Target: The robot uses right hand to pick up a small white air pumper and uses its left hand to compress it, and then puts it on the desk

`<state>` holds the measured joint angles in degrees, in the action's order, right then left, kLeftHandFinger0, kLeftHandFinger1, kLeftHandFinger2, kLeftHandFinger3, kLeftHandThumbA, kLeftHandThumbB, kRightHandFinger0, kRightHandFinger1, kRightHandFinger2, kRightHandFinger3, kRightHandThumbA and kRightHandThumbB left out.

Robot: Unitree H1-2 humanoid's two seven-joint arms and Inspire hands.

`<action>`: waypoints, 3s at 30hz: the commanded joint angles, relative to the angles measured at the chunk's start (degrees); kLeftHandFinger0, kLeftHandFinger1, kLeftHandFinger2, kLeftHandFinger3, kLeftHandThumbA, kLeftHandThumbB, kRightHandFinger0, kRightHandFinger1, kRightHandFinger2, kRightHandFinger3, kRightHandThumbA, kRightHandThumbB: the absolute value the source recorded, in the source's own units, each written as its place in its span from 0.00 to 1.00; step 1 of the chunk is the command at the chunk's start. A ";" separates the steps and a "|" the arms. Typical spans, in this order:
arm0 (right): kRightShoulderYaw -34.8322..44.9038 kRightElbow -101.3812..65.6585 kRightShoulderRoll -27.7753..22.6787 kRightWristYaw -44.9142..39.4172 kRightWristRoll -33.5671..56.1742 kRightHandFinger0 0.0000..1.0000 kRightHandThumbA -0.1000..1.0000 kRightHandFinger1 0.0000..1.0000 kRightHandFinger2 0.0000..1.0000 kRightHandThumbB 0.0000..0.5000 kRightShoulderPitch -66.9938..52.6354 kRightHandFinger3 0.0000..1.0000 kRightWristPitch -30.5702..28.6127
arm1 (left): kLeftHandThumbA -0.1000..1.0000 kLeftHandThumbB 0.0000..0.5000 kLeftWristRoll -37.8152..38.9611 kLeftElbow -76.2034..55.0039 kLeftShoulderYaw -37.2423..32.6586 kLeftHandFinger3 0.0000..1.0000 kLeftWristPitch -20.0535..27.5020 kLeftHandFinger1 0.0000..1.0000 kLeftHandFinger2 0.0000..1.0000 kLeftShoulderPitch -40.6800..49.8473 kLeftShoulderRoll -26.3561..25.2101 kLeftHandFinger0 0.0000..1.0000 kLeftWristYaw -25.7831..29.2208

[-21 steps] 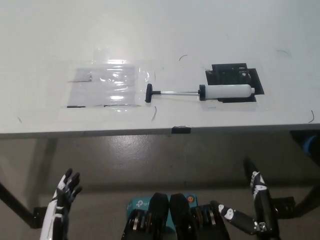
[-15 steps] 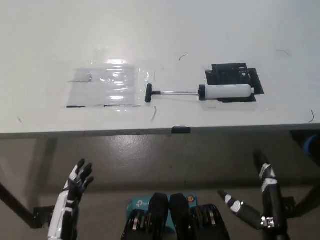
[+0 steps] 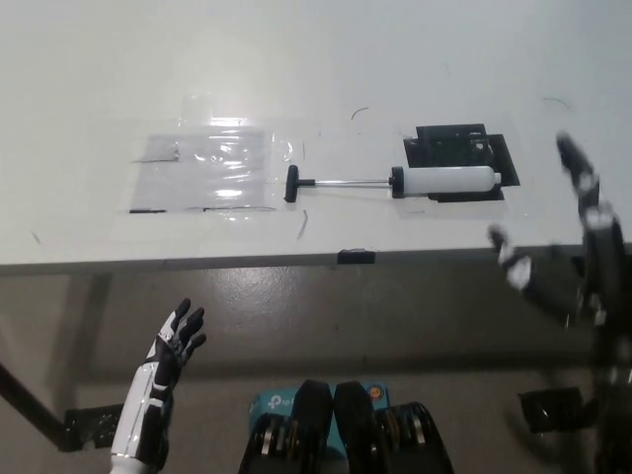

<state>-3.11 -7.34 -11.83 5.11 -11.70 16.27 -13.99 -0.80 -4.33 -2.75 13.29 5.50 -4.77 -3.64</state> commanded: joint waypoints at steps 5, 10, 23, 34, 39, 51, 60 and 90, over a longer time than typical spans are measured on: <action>-6.73 15.55 -11.80 -24.23 3.81 1.00 0.86 1.00 1.00 0.47 27.56 1.00 21.93 | 1.00 0.11 -0.65 -1.95 0.04 1.00 -0.57 1.00 1.00 0.55 -1.01 1.00 -0.61; -13.30 30.95 -12.69 -31.97 -0.33 1.00 0.86 1.00 1.00 0.63 40.38 1.00 25.01 | 1.00 0.09 0.13 -1.02 0.20 1.00 -0.35 1.00 1.00 0.21 -1.16 1.00 -0.88; -23.90 66.62 -4.90 -34.12 -6.14 1.00 0.85 1.00 1.00 0.79 57.90 1.00 21.28 | 1.00 0.12 0.44 0.01 0.20 1.00 -0.85 1.00 1.00 0.16 -1.44 1.00 -1.24; -25.67 81.41 0.45 -31.38 -7.32 1.00 0.81 1.00 1.00 0.83 61.92 1.00 15.81 | 1.00 0.09 1.98 0.05 0.46 1.00 -1.70 1.00 1.00 0.72 -1.30 1.00 -1.51; -27.85 83.37 2.03 -29.95 -9.86 1.00 0.83 1.00 1.00 0.88 61.35 1.00 14.78 | 1.00 0.12 2.65 -1.01 0.83 1.00 -2.49 1.00 1.00 1.73 -1.70 1.00 -1.69; -30.73 83.57 2.62 -30.21 -13.86 1.00 0.84 1.00 1.00 0.82 60.79 1.00 15.73 | 1.00 0.08 3.30 -1.27 1.46 1.00 -1.67 1.00 1.00 2.34 -2.42 1.00 -1.76; -30.71 84.45 1.91 -30.20 -15.07 1.00 0.82 1.00 1.00 0.84 62.28 1.00 15.54 | 1.00 0.10 3.82 -0.92 2.02 1.00 -1.31 1.00 1.00 1.84 -2.23 1.00 -1.53; -31.77 87.43 0.93 -30.25 -18.40 1.00 0.80 1.00 1.00 0.68 58.58 1.00 13.80 | 1.00 0.12 4.76 -0.84 3.02 1.00 -0.78 1.00 1.00 2.83 -1.79 1.00 -1.46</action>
<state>-34.02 80.01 -9.41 -25.52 -28.20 73.49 1.94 2.56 -3.72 -0.09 11.32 7.70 -6.38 -4.38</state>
